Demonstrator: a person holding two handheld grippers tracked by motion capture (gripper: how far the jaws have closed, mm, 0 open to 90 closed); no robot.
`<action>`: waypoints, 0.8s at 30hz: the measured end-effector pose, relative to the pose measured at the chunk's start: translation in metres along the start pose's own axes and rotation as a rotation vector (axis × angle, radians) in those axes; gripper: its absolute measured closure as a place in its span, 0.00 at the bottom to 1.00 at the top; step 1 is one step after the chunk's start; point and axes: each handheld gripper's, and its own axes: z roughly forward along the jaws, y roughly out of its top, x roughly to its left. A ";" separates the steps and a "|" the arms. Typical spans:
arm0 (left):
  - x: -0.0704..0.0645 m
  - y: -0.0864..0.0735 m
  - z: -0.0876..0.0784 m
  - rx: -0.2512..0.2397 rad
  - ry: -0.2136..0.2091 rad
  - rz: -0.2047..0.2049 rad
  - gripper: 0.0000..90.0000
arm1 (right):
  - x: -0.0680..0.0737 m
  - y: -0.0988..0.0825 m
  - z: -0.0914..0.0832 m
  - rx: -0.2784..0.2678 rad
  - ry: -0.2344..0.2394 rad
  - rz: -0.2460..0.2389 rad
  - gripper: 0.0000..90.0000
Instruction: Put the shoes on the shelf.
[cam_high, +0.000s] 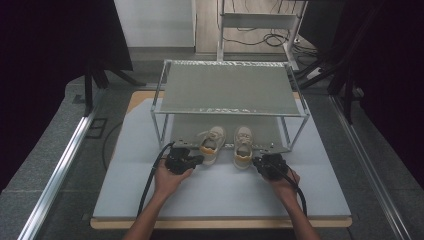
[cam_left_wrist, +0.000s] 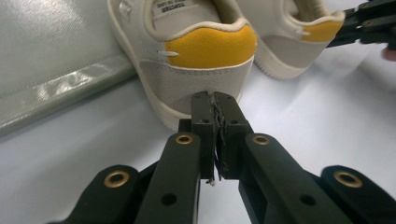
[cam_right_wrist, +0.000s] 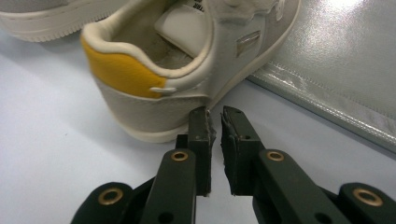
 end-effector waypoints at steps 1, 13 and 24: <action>-0.001 0.001 0.000 0.001 0.000 0.005 0.97 | 0.000 0.000 0.001 -0.001 -0.002 0.002 0.90; 0.008 0.000 -0.007 0.001 0.023 0.011 0.93 | -0.020 0.008 0.014 -0.027 -0.044 0.084 0.88; 0.034 0.009 0.011 -0.044 0.125 -0.031 0.95 | -0.020 0.011 0.021 -0.035 -0.056 0.104 0.88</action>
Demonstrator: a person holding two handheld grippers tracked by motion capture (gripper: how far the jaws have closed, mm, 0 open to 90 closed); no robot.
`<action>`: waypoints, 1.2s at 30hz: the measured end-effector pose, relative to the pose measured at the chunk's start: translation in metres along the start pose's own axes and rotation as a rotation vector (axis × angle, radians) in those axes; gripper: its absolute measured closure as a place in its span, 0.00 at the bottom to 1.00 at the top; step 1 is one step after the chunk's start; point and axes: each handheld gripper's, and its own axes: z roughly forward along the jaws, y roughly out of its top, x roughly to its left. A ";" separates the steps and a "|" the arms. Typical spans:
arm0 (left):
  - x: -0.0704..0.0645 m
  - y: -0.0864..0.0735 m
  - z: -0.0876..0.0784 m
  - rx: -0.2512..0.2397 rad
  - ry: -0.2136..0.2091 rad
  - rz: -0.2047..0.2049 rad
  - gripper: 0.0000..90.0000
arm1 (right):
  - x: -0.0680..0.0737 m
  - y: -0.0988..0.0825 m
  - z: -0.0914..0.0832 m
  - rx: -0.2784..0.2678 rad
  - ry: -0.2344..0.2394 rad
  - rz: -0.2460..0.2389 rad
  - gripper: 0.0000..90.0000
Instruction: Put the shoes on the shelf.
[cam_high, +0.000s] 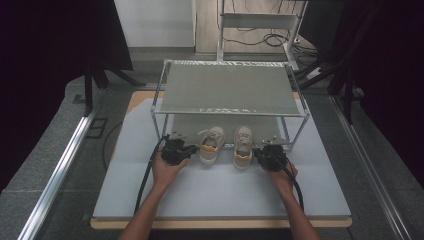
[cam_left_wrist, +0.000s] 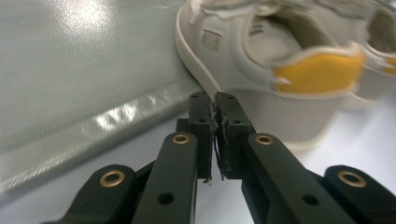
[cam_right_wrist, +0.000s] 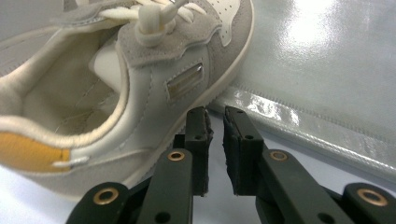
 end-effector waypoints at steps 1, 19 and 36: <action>0.000 0.001 0.005 0.002 -0.003 -0.002 0.95 | 0.000 0.000 0.001 0.000 -0.003 -0.001 0.88; -0.021 0.014 0.035 0.002 -0.047 -0.026 0.96 | 0.005 0.014 0.015 -0.024 -0.025 0.053 0.94; -0.021 0.017 0.039 0.003 -0.041 -0.016 0.96 | 0.018 0.020 0.025 -0.043 -0.038 0.051 0.99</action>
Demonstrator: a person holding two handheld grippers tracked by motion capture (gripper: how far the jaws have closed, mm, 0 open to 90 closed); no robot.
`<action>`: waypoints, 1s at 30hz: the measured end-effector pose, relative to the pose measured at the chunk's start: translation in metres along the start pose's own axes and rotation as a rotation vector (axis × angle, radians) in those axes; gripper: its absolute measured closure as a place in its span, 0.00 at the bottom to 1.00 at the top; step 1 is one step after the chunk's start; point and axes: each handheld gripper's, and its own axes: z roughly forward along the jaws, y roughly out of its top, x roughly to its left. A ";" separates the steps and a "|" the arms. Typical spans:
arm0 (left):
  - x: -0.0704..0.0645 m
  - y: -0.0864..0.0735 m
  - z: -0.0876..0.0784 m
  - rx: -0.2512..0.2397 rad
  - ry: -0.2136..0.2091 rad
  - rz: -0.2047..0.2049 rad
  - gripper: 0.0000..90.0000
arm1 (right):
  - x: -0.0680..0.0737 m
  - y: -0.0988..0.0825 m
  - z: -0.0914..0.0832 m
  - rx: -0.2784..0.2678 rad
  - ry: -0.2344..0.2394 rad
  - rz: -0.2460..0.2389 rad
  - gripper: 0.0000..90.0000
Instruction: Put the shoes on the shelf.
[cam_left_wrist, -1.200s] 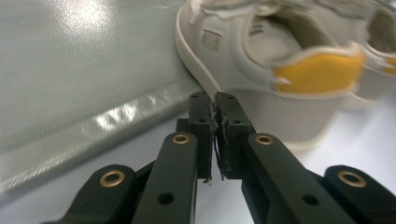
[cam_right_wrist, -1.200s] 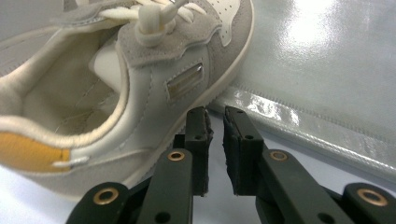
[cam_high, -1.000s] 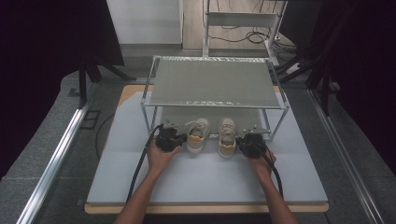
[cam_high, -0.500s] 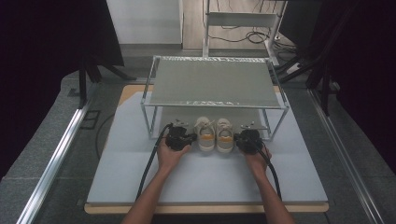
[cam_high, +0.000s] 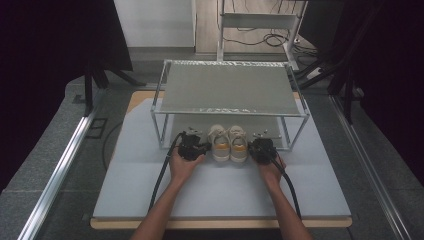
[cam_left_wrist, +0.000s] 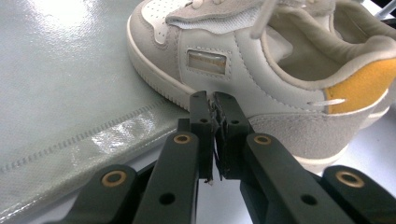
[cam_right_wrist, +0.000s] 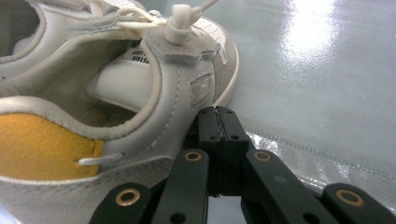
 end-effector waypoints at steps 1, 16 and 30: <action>0.000 0.000 0.000 -0.001 0.005 -0.002 0.96 | 0.001 0.000 -0.001 0.001 0.004 -0.007 0.99; -0.005 -0.008 -0.040 -0.041 0.043 0.043 0.96 | -0.003 -0.015 -0.037 -0.044 0.027 -0.084 0.99; -0.045 -0.037 -0.053 0.018 -0.041 0.114 1.00 | 0.029 -0.042 -0.078 -0.041 0.191 -0.210 0.99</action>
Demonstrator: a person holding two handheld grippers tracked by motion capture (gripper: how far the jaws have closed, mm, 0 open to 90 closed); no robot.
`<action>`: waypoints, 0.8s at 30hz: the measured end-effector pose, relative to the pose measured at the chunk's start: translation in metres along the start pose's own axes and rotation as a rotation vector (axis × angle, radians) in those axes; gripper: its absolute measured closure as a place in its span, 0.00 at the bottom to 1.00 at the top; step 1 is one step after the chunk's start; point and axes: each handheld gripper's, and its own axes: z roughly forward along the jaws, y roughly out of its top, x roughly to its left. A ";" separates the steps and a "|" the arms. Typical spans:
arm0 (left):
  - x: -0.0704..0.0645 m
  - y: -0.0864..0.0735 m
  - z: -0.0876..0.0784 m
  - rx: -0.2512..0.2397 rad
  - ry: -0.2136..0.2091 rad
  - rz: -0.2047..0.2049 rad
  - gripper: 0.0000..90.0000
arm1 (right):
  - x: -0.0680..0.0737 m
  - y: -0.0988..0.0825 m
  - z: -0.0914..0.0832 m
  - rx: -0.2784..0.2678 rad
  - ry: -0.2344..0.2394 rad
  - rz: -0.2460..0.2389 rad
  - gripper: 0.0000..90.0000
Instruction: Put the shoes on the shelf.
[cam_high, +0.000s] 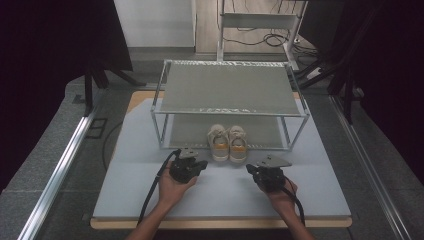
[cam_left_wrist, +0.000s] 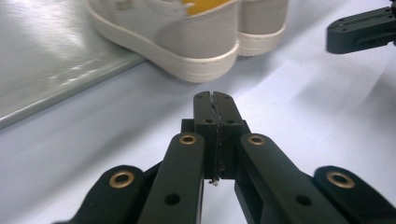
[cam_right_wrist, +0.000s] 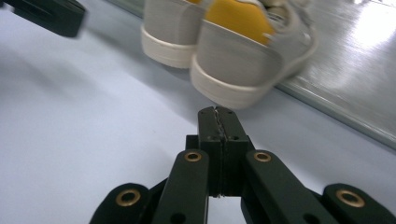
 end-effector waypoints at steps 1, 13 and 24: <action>-0.002 0.002 0.004 0.002 0.002 0.002 1.00 | 0.002 0.002 0.002 0.003 0.006 -0.002 0.99; -0.013 0.021 0.024 -0.031 0.007 -0.013 1.00 | 0.002 0.017 0.024 -0.017 0.009 0.017 0.99; -0.007 0.025 0.032 -0.030 0.023 -0.026 1.00 | 0.004 0.029 0.035 -0.032 0.004 0.010 0.99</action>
